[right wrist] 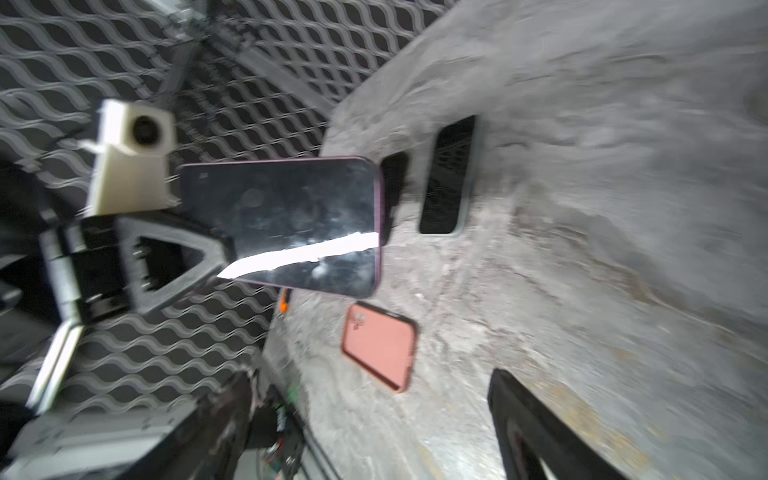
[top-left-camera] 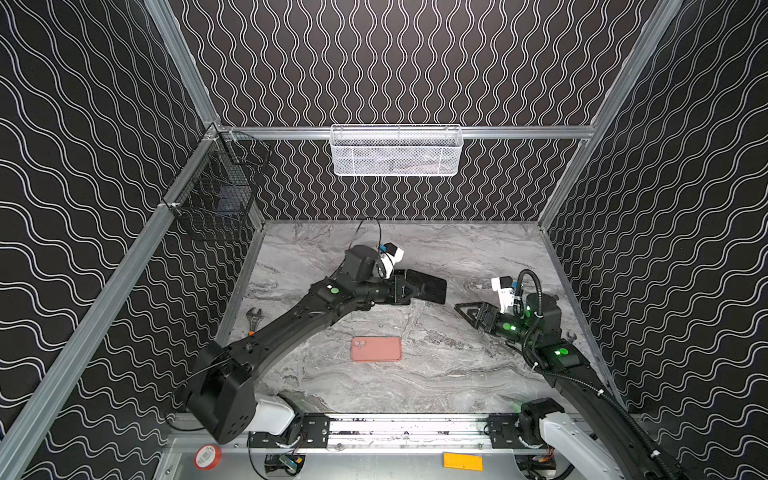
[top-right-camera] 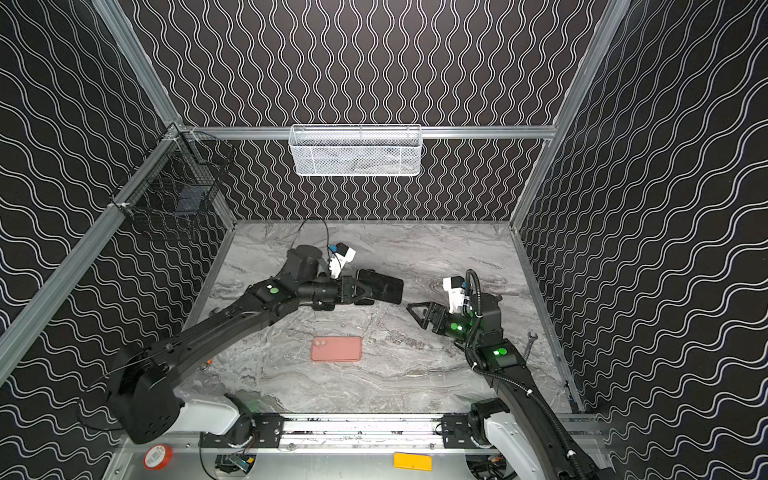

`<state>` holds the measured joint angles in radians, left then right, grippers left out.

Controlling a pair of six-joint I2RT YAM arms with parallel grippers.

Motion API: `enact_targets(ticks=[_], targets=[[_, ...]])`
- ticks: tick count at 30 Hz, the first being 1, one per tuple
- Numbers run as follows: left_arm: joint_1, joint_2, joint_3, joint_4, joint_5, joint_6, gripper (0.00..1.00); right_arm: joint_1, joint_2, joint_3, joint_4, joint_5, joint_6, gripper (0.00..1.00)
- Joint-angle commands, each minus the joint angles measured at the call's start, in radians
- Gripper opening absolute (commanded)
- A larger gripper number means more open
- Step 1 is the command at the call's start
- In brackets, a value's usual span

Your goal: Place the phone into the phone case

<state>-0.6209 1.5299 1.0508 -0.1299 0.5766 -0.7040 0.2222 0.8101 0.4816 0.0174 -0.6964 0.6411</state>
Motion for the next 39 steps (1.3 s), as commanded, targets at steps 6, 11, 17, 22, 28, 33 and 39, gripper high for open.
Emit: enact_targets(ticks=[6,11,17,22,28,33,39], targets=[[0.04,-0.086,-0.131,0.236,0.198,-0.176,0.0,0.0,0.105,-0.012,0.38,-0.273,0.115,0.81],[0.058,-0.125,-0.186,0.342,0.241,-0.253,0.0,0.0,0.182,-0.032,0.553,-0.303,0.205,0.76],[0.06,-0.146,-0.207,0.404,0.262,-0.288,0.0,0.0,0.255,-0.046,0.741,-0.33,0.331,0.7],[0.06,-0.13,-0.236,0.506,0.292,-0.34,0.0,0.0,0.312,-0.04,0.858,-0.348,0.411,0.62],[0.059,-0.125,-0.247,0.53,0.313,-0.348,0.0,0.0,0.412,-0.037,1.107,-0.379,0.567,0.44],[0.061,-0.123,-0.251,0.535,0.317,-0.351,0.0,0.002,0.486,-0.031,1.292,-0.385,0.683,0.3],[0.06,-0.096,-0.254,0.562,0.321,-0.37,0.0,0.003,0.524,-0.022,1.371,-0.386,0.739,0.22]])
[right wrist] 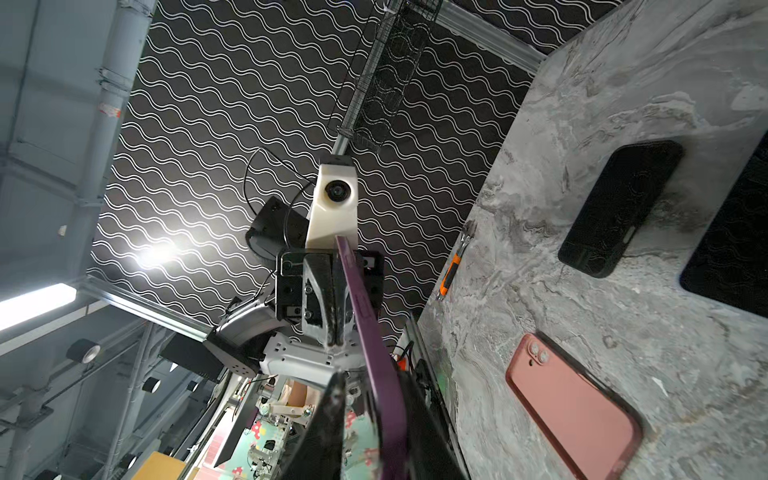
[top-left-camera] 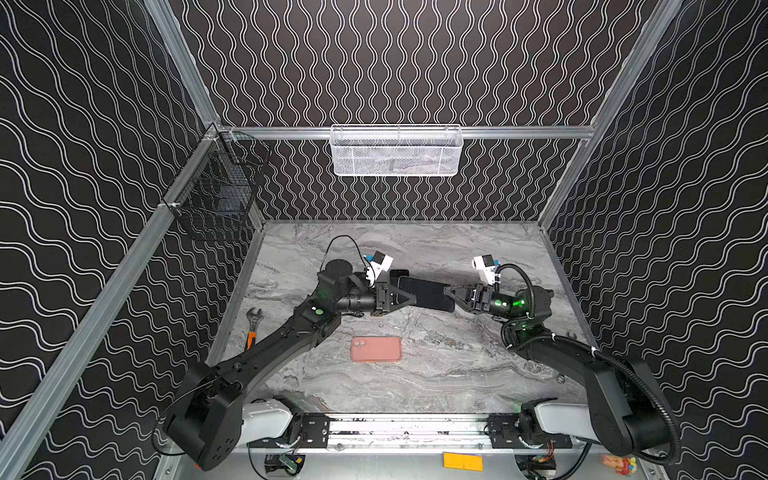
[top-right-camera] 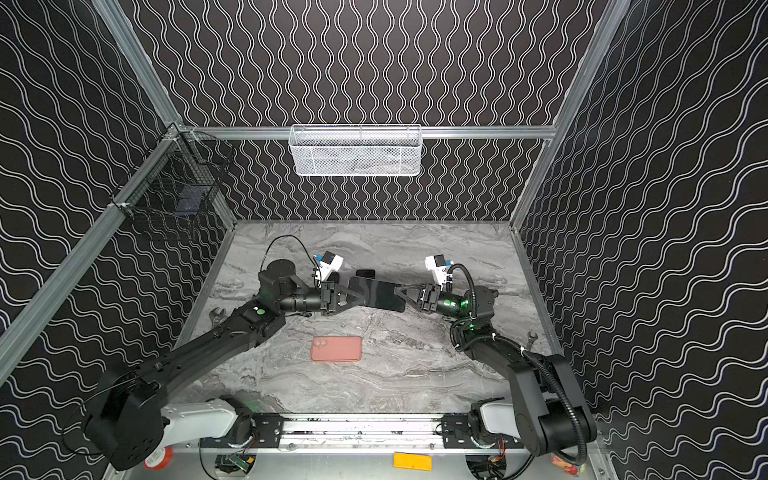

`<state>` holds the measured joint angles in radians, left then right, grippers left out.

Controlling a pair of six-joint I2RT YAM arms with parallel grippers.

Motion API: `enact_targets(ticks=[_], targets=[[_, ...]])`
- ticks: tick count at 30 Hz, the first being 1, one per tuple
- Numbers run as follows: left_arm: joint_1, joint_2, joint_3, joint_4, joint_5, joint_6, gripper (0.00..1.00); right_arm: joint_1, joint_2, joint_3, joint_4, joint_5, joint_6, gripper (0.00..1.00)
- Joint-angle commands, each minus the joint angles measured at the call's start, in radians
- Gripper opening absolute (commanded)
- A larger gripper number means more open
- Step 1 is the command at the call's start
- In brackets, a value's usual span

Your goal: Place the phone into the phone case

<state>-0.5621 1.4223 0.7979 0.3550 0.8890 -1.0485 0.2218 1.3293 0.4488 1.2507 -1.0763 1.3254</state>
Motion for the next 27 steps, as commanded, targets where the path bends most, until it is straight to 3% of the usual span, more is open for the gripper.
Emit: enact_targets(ticks=[1,10,15,18,19,21,24,27], targets=[[0.0,0.018,-0.002,0.086,0.008,-0.031,0.0,0.005,0.006,0.011,0.139,-0.007,0.057,0.2],[0.001,0.047,0.002,0.122,0.005,-0.052,0.0,0.024,-0.001,0.01,0.138,0.002,0.058,0.15],[-0.001,0.037,0.022,0.043,-0.008,0.003,0.0,0.024,-0.005,0.016,0.125,0.002,0.056,0.06],[0.0,0.016,0.031,-0.033,-0.029,0.052,0.08,0.024,-0.014,0.021,0.099,0.003,0.044,0.01],[0.0,0.008,0.036,-0.06,-0.04,0.069,0.15,0.025,-0.018,0.023,0.088,0.002,0.038,0.0],[0.0,-0.016,0.039,-0.129,-0.075,0.11,0.42,0.025,-0.032,0.025,0.048,0.005,0.018,0.0],[0.001,-0.067,0.042,-0.234,-0.141,0.165,0.74,0.024,-0.07,0.029,-0.068,0.018,-0.051,0.0],[0.001,-0.141,0.052,-0.386,-0.246,0.242,0.92,0.023,-0.127,0.042,-0.291,0.042,-0.184,0.0]])
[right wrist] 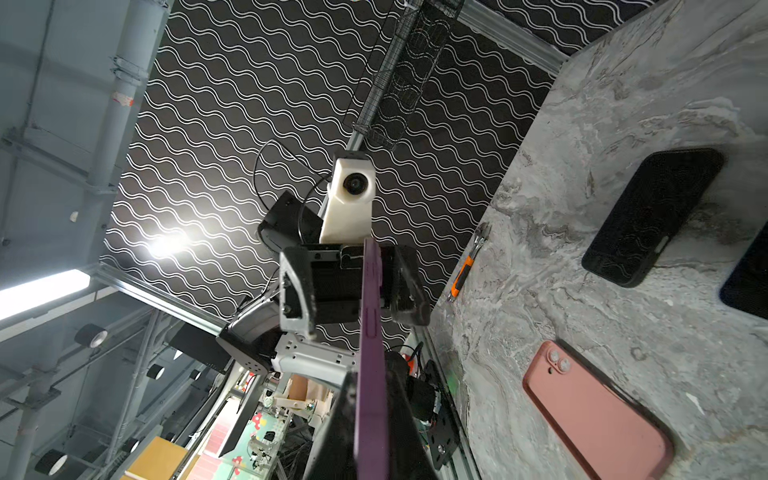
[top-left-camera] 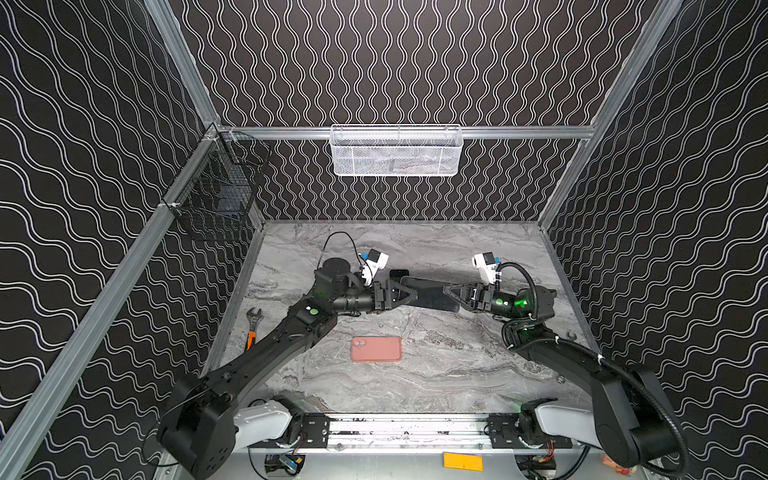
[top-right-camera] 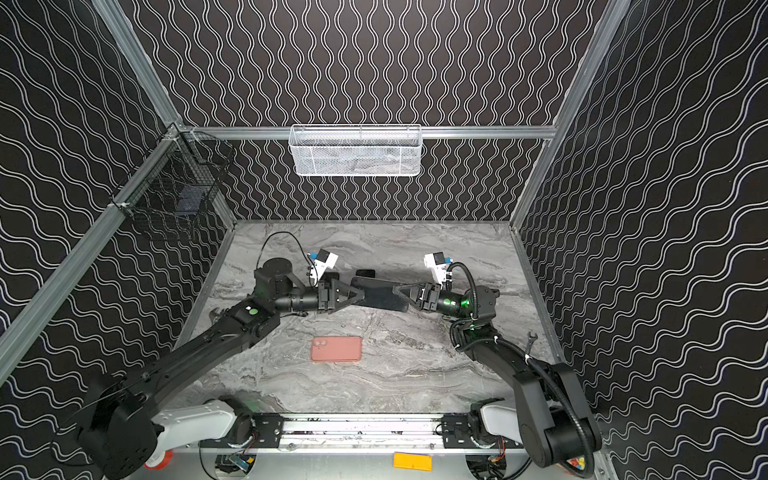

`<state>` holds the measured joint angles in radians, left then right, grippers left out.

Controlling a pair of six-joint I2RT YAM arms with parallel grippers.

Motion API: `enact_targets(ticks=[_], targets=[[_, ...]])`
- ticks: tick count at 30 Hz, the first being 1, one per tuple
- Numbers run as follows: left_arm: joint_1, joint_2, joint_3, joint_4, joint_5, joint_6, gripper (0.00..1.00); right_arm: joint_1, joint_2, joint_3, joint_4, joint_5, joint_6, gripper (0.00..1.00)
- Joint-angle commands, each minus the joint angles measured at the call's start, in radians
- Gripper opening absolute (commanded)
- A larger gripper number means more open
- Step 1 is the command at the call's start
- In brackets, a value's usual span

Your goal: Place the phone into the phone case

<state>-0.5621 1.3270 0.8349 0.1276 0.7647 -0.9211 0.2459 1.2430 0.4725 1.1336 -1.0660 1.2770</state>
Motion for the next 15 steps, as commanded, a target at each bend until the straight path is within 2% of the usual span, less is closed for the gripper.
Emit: enact_targets(ticks=[1,4,6,9,11,12,15], targets=[[0.001,-0.069,0.019,-0.218,-0.156,0.141,0.93,0.0,-0.062,0.025,-0.241,0.044,-0.182,0.0],[0.0,-0.148,0.041,-0.433,-0.325,0.215,0.94,0.001,-0.123,0.052,-0.493,0.089,-0.336,0.0],[0.0,-0.171,0.075,-0.67,-0.499,0.243,0.93,0.001,-0.153,0.072,-0.64,0.116,-0.433,0.0],[-0.026,-0.165,0.082,-0.913,-0.718,0.242,0.8,0.001,-0.188,0.081,-0.773,0.138,-0.517,0.0],[-0.064,-0.151,0.054,-1.002,-0.813,0.214,0.65,0.0,-0.201,0.076,-0.81,0.142,-0.544,0.0],[-0.091,-0.144,0.032,-1.025,-0.849,0.197,0.62,0.001,-0.206,0.07,-0.815,0.141,-0.549,0.0],[-0.162,-0.11,-0.031,-1.052,-0.923,0.129,0.6,0.001,-0.212,0.056,-0.819,0.134,-0.555,0.0]])
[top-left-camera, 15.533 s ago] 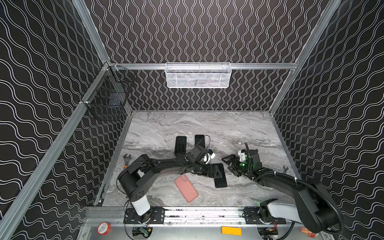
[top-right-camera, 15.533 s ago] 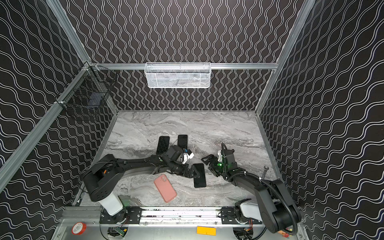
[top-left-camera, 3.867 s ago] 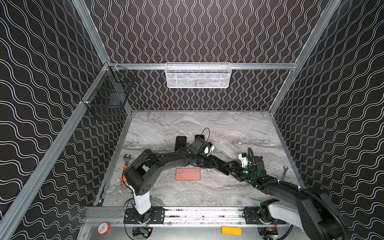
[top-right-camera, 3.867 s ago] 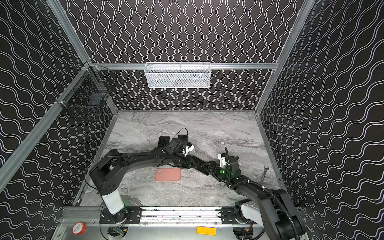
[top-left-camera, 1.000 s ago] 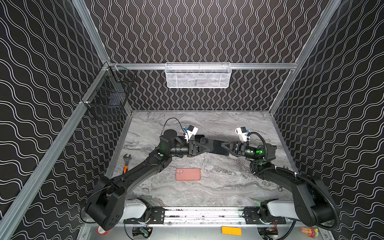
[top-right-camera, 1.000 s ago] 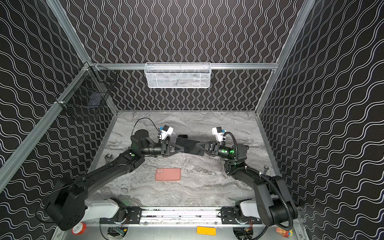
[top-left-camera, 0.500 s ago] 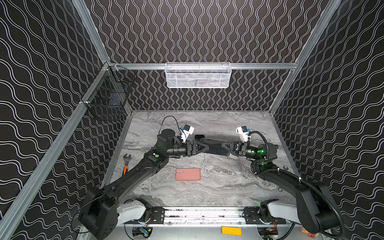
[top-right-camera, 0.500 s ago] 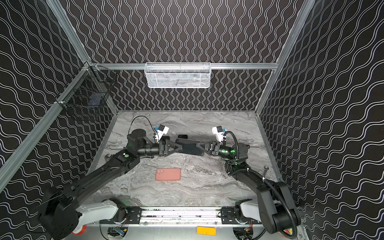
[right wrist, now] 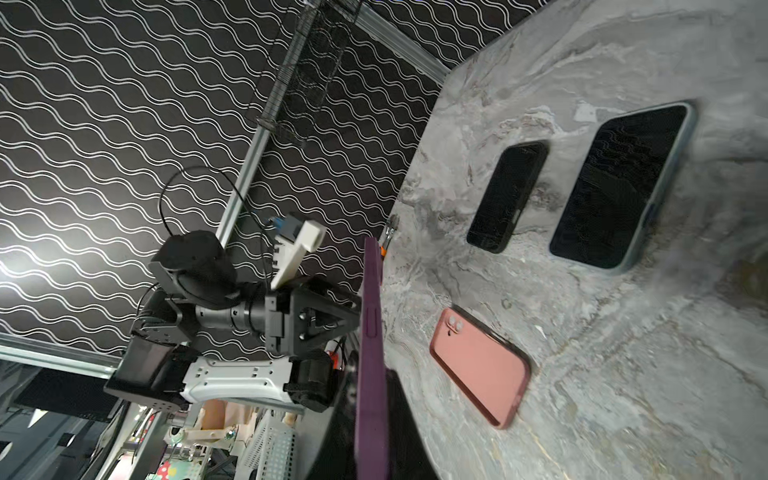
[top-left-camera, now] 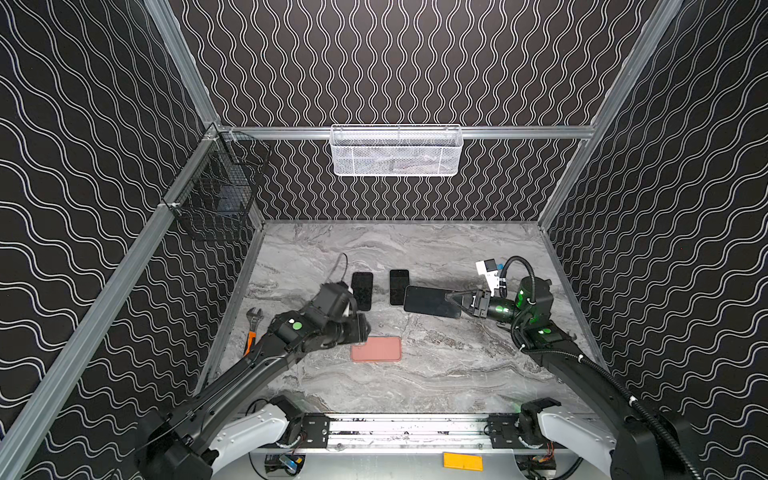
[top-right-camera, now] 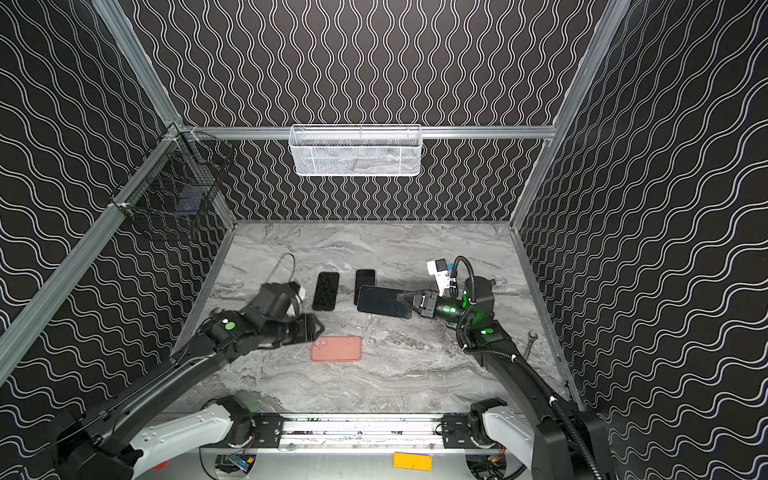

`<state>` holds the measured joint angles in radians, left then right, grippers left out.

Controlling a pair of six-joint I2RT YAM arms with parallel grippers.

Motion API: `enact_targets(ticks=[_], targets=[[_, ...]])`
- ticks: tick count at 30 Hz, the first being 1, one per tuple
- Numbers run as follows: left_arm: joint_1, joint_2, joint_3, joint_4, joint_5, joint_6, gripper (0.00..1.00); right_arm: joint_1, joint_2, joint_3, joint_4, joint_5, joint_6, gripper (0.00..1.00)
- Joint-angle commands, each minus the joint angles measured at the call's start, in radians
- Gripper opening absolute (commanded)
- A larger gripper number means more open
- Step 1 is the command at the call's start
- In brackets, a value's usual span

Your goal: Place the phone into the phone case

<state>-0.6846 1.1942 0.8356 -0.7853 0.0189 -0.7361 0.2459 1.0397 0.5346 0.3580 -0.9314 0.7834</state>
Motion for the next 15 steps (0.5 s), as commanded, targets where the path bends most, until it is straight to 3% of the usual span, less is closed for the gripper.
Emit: enact_targets(ticks=[1,6,15], targets=[[-0.056,0.039,-0.057,-0.131,-0.19,-0.081,0.6,0.0,-0.009,-0.011,-0.043,-0.006,-0.064,0.0],[-0.068,0.13,-0.142,0.002,-0.159,-0.132,0.54,0.001,-0.028,-0.037,-0.082,-0.011,-0.098,0.0],[-0.066,0.265,-0.149,0.193,-0.125,-0.141,0.5,0.0,-0.087,-0.093,-0.08,-0.01,-0.083,0.0]])
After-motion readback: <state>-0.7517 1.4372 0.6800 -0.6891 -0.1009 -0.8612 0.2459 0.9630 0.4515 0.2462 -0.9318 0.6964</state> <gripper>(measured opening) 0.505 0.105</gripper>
